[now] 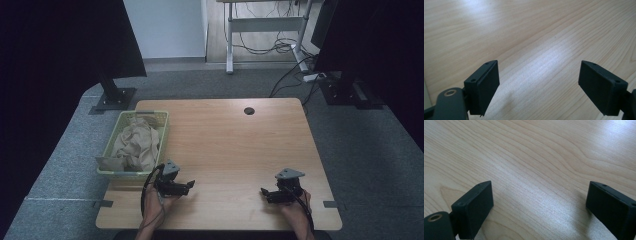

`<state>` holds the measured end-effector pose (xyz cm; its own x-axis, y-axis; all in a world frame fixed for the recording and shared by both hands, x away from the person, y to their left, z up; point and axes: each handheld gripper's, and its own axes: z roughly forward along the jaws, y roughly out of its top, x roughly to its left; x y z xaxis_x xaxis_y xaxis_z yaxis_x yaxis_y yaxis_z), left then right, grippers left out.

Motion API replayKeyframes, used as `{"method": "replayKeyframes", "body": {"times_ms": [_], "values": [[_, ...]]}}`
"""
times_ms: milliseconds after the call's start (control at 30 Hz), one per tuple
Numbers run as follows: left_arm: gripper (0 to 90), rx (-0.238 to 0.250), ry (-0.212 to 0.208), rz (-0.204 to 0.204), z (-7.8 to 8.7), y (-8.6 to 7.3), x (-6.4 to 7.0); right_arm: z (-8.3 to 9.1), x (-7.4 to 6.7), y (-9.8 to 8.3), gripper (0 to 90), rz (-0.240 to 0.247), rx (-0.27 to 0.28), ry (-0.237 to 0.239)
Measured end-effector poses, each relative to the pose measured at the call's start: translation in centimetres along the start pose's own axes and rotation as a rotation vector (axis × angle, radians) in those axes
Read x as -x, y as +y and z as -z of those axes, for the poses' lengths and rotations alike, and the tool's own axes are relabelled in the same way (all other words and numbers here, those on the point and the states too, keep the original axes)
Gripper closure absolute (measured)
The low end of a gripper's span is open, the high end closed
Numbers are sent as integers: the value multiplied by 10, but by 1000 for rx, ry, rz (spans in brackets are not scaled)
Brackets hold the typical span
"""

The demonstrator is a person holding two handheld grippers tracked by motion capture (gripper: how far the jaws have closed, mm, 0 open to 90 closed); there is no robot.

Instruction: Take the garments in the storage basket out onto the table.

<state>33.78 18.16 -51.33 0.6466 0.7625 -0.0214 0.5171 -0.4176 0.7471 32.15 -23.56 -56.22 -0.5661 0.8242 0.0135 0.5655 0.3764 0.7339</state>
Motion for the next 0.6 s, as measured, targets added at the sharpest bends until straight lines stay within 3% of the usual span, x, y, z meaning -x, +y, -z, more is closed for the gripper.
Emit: {"method": "replayKeyframes", "body": {"times_ms": [333, 600], "values": [[172, 0, 1, -20, 11, 18, -7, 0, 0, 0, 72, 3, 0, 3], [171, 4, 21, -14, 20, 34, -20, 0, 0, 0, 72, 4, 0, 4]]}}
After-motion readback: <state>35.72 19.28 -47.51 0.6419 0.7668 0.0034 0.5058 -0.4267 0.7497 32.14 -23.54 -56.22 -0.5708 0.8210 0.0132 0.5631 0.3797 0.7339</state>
